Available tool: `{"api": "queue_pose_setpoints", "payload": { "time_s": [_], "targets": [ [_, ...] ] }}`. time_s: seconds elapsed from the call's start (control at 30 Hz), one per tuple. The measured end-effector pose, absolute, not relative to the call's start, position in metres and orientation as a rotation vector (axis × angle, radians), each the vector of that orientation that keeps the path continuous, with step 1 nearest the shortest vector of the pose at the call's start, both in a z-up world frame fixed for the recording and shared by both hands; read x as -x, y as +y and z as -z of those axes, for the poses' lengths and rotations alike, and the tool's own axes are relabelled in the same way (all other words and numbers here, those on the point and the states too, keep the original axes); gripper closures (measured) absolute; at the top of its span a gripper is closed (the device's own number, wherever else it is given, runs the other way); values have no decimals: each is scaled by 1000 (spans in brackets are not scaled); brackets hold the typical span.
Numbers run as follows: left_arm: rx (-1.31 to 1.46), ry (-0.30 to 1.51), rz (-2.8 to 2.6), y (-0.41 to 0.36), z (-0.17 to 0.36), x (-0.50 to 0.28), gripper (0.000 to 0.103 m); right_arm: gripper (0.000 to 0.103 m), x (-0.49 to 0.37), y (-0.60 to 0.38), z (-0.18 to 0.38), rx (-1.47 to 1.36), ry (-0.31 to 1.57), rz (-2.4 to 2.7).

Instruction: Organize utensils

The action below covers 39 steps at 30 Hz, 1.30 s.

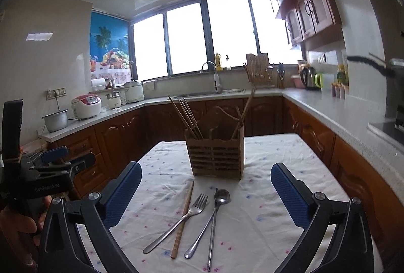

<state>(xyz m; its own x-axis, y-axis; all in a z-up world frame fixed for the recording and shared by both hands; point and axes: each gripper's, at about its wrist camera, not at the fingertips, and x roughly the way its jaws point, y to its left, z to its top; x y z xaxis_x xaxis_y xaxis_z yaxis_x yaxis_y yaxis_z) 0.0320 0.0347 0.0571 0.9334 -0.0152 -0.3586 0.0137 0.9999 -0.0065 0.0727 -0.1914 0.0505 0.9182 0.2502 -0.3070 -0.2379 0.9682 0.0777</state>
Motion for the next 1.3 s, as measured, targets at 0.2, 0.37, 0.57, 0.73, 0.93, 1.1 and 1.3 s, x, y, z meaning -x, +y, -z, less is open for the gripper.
{"api": "queue_pose_setpoints", "payload": {
  "time_s": [0.2,0.37,0.57,0.73,0.93,1.1,1.3],
  "targets": [
    [-9,366,23,34,-60,-19,1,0,-54,-187,-74,16,241,-244],
    [-14,356,15,34,-60,-12,1,0,-51,-188,-64,-5,239,-260],
    [13,328,0,40,-45,-13,1,0,-65,-191,-32,-36,311,-246],
    [40,329,-29,43,-22,-20,1,0,-70,-195,-8,-73,341,-225],
    [41,378,18,40,4,-35,1,0,-67,-196,11,-57,336,-192],
    [41,435,47,36,17,-44,1,0,-63,-196,19,-39,348,-178],
    [20,391,26,33,9,-38,1,0,-58,-198,18,-49,343,-176]
  ]
}}
